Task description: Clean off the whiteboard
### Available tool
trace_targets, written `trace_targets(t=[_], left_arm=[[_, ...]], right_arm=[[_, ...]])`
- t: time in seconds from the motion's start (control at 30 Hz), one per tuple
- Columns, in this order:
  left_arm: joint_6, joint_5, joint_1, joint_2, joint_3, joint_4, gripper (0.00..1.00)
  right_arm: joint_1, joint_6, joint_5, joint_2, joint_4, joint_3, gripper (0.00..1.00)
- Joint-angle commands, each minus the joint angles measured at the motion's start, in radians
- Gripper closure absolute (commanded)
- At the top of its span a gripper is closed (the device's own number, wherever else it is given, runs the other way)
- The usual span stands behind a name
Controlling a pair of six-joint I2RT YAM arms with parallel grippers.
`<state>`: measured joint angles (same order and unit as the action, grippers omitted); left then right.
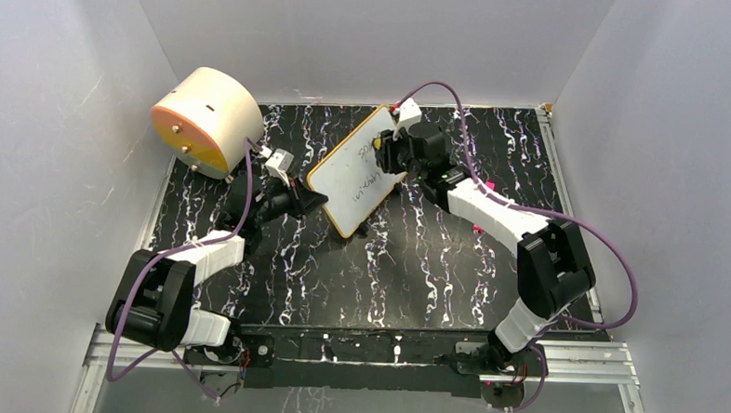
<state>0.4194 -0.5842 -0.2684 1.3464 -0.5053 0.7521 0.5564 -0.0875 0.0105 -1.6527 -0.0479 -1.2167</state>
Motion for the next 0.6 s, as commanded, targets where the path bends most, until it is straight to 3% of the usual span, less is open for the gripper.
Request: trace_targets(t=[0.0,0.27,0.57], left_arm=[[-0.044,-0.163,-0.004,-0.009,-0.020,-0.015,1.00],[-0.023,-0.199,-0.003,0.051,-0.059,-0.029,1.00],[-0.084,-0.203,-0.003,0.089,-0.134,-0.177,1.00]], right_arm=[[-0.055,-0.021,0.006,0.049,-0.061,0.021,0.78],[-0.113,0.042,0.069,-0.047,-0.079,-0.019,0.79],[-0.115,0.115,0.180,-0.148,-0.171,-0.023,0.78]])
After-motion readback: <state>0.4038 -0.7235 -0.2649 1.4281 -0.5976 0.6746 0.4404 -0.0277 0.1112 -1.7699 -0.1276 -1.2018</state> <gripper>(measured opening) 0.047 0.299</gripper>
